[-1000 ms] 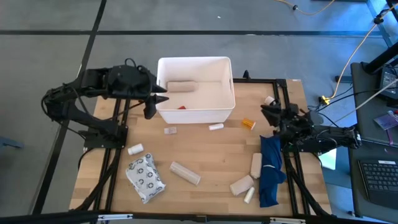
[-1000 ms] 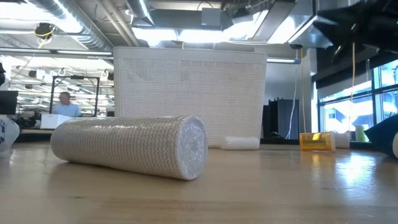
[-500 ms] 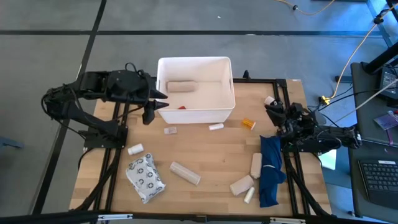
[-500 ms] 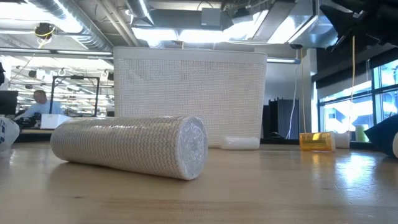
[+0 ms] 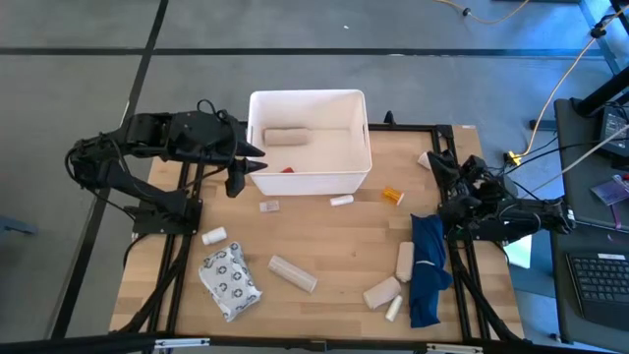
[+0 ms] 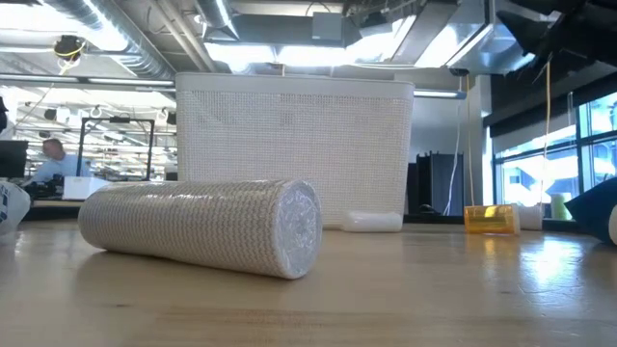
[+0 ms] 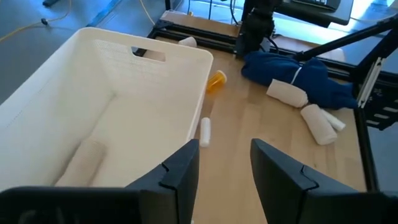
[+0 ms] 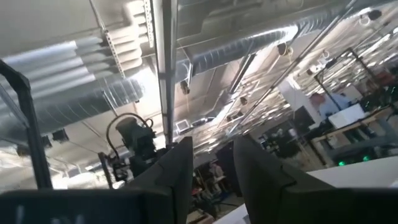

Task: Pick & place medical supplies in basket/bin
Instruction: Put the white bandage into the white bin

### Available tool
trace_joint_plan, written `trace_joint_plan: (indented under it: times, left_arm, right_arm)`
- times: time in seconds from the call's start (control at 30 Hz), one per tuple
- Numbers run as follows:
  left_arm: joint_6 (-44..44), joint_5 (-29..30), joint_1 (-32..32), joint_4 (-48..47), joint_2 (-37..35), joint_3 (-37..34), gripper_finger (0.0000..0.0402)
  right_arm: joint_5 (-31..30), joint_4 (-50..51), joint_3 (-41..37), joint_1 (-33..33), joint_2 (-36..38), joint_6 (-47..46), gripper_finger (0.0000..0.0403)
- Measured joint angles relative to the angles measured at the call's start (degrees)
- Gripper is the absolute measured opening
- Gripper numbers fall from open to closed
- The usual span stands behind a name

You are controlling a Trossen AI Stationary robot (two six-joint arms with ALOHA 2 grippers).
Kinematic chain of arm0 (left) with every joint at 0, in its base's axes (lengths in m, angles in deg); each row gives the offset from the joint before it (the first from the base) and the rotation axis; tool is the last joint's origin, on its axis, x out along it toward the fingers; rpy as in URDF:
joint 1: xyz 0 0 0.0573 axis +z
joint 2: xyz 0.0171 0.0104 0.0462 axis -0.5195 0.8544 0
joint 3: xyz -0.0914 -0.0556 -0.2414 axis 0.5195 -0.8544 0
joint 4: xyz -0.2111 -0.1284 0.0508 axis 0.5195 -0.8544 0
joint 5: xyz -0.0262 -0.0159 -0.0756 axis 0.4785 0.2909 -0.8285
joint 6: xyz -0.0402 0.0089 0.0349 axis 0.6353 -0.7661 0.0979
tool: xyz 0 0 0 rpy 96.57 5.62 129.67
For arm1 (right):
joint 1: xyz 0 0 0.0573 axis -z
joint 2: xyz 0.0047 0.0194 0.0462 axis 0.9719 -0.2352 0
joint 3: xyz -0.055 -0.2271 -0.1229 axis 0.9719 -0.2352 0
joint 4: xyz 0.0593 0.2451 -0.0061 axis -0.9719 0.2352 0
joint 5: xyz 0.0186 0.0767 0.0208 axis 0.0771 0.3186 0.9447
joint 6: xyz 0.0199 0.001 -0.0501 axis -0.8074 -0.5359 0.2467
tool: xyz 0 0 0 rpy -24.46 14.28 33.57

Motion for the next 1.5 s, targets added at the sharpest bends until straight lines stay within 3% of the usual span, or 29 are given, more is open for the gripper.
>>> trace_joint_plan:
  times: [0.17, 0.43, 0.5, 0.57, 0.67, 0.8, 0.9, 1.03, 1.17, 1.33, 1.5]
  left_arm:
    - [0.8, -0.1, 0.0, 0.0, 0.0, 0.0, 0.0136]
    - [-0.8, -0.1, 0.0, 0.0, 0.0, 0.0, 0.0136]
    - [-0.9, -0.1, 0.0, 0.0, 0.0, 0.0, 0.0136]
    - [-0.9, -0.1, 0.0, 0.0, 0.0, 0.0, 0.0136]
    - [-0.9, -0.1, 0.0, 0.0, 0.0, 0.0, 0.0136]
    - [-0.9, -0.1, 0.0, -0.1, 0.0, 0.0, 0.0136]
    - [-2.2, 0.0, 0.0, -0.1, 0.0, 0.0, 0.0136]
    - [-4.4, 1.3, 0.0, -0.1, 0.0, 0.0, 0.0136]
    - [-5.0, 2.2, 0.0, -0.1, 0.0, 0.0, 0.0136]
    - [-5.0, 2.5, 0.0, -0.1, 0.0, 0.0, 0.0136]
    - [-5.0, 2.5, 0.0, -0.1, 0.0, 0.0, 0.0136]
  right_arm:
    - [0.0, 0.4, 0.0, 0.0, 0.0, 2.0, 0.0149]
    - [-6.5, 4.8, 3.4, 0.0, 0.0, 1.8, 0.0292]
    - [-7.1, 9.1, 6.4, 0.0, 0.0, 6.3, 0.0318]
    - [-7.3, 16.2, 11.0, 0.0, -0.9, 11.3, 0.0335]
    - [-14.2, 32.9, 21.0, 0.0, -5.1, 11.1, 0.0343]
    - [-25.7, 60.6, 36.4, 0.0, -16.4, 3.3, 0.0338]
    - [-30.6, 81.6, 47.4, 0.4, -26.7, -4.1, 0.0331]
    - [-29.6, 108.0, 59.0, 4.4, -39.0, -17.7, 0.0325]
    - [-22.5, 125.5, 65.2, 10.6, -47.7, -24.1, 0.0321]
    - [-12.4, 126.7, 65.1, 18.2, -53.7, -20.0, 0.032]
    - [-7.6, 123.6, 61.8, 25.4, -59.4, -11.5, 0.032]
